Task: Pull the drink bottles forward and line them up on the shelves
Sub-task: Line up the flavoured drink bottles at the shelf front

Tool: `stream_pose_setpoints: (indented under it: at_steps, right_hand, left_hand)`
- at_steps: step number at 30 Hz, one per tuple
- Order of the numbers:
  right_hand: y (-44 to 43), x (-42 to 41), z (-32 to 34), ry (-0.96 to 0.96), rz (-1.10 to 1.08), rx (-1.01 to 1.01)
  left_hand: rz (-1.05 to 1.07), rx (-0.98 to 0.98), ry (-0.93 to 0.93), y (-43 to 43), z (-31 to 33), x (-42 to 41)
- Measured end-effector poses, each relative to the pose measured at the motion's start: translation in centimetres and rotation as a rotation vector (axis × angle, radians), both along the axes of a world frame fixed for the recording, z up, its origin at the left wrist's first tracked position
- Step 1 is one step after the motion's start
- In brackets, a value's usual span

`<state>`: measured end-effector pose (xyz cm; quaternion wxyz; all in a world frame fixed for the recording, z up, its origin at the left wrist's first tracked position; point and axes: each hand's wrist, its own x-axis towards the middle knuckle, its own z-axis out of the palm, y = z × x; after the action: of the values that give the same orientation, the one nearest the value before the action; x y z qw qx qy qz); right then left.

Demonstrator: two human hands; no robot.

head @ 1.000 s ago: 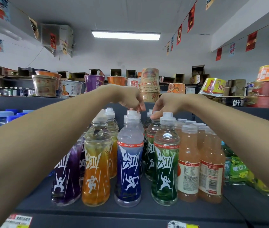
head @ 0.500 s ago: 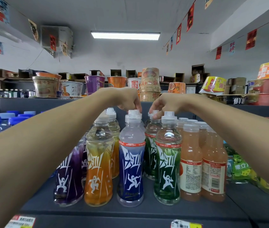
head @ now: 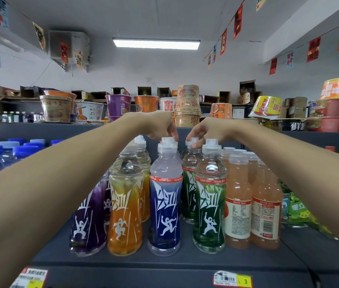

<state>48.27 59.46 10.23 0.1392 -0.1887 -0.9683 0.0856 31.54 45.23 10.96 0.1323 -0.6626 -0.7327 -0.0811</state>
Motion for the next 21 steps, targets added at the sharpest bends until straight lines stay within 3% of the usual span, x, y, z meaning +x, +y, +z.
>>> stream_pose_setpoints:
  at_steps: [6,10,12,17,21]
  right_hand:
    - [-0.7,1.4,-0.6,0.111,-0.05,-0.097]
    - [-2.2,2.6,-1.1,0.482,-0.064,-0.128]
    - [-3.6,3.2,-1.7,0.591,-0.001,-0.166]
    - [-7.0,3.8,-4.5,0.598,0.078,-0.039]
    - [-9.0,3.3,-6.7,0.658,0.041,-0.054]
  left_hand:
    - [-0.003,-0.033,-0.04,-1.0,0.5,0.9]
    - [-0.068,0.24,-0.107,-2.7,0.2,1.9]
    - [-0.097,0.284,-0.132,-3.7,-0.4,2.8]
    - [-0.068,0.14,0.016,-5.5,-3.4,4.9]
    - [-0.08,0.175,0.032,-6.0,-4.7,5.1]
